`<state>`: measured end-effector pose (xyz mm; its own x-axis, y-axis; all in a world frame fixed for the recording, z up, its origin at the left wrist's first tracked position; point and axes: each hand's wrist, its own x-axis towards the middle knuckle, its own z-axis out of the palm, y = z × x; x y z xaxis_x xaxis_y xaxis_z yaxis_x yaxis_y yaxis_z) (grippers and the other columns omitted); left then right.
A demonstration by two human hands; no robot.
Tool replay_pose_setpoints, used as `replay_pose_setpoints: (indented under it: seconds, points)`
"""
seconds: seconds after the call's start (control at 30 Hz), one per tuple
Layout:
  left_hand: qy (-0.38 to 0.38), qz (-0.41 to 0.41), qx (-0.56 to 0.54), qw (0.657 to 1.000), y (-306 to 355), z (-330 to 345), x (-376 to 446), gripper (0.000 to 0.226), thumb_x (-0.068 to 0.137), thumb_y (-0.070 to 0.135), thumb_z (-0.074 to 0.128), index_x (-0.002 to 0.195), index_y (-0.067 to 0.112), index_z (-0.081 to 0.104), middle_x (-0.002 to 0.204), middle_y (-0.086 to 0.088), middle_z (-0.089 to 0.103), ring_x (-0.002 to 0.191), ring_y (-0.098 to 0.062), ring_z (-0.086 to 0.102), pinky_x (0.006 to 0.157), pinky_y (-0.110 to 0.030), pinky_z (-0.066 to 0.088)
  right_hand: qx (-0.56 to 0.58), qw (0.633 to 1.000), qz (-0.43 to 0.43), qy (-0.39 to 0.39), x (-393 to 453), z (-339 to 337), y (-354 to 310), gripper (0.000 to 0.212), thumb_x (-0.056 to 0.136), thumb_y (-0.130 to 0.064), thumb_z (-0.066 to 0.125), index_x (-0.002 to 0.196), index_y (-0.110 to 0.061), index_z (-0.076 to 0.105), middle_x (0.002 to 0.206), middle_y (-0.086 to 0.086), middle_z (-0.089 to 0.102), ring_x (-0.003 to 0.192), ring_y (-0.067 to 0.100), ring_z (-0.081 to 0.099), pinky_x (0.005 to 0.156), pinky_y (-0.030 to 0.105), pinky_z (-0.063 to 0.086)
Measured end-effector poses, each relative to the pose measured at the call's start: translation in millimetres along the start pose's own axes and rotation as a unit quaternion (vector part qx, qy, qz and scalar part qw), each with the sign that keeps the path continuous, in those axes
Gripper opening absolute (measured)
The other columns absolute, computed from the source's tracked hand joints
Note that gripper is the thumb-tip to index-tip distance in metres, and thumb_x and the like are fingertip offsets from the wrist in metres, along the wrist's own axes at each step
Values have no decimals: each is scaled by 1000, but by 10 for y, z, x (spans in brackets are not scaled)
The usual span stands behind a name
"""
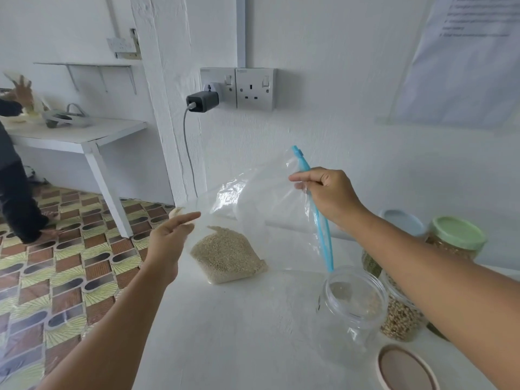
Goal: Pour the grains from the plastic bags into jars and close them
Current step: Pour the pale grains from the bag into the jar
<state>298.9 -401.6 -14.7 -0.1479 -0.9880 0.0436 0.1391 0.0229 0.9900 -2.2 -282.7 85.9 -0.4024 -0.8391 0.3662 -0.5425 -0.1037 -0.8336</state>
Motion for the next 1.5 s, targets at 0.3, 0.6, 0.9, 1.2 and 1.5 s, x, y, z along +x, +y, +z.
replay_pose_setpoints:
  seconds: [0.3,0.6,0.9,1.2,1.5]
  points:
    - [33,-19,-146,989,177,-87,56,26,99,7,67,124,8,71,94,0,77,86,-13,70,104,-39,52,-17,1000,0,-1,10,-15,38,39,102,-2,52,104,-29,81,100,-6,77,100,4,70,101,28,54]
    - [138,84,-29,986,223,-80,99,25,91,5,78,112,11,66,107,-12,77,91,-19,73,70,-23,56,-20,999,2,37,16,-14,83,41,100,-2,50,104,-30,81,97,-4,76,100,9,70,90,24,54]
    - [147,88,55,984,195,2,11,35,91,14,81,120,19,61,97,-1,76,87,-14,72,73,-28,54,-62,998,-20,18,3,21,77,42,102,-1,48,106,-27,80,99,-6,75,98,8,67,76,11,49]
    - [120,87,71,986,254,117,-7,31,94,11,76,119,20,61,99,0,76,88,-11,73,82,-33,57,-59,998,0,20,-55,17,126,40,102,-3,49,106,-27,81,101,-6,75,101,7,68,83,10,50]
    - [182,117,81,973,249,174,-63,23,94,15,76,113,17,63,92,7,72,73,4,68,80,-39,58,-49,998,24,40,-127,-67,201,39,102,-3,50,108,-26,81,99,-6,75,98,3,66,73,2,44]
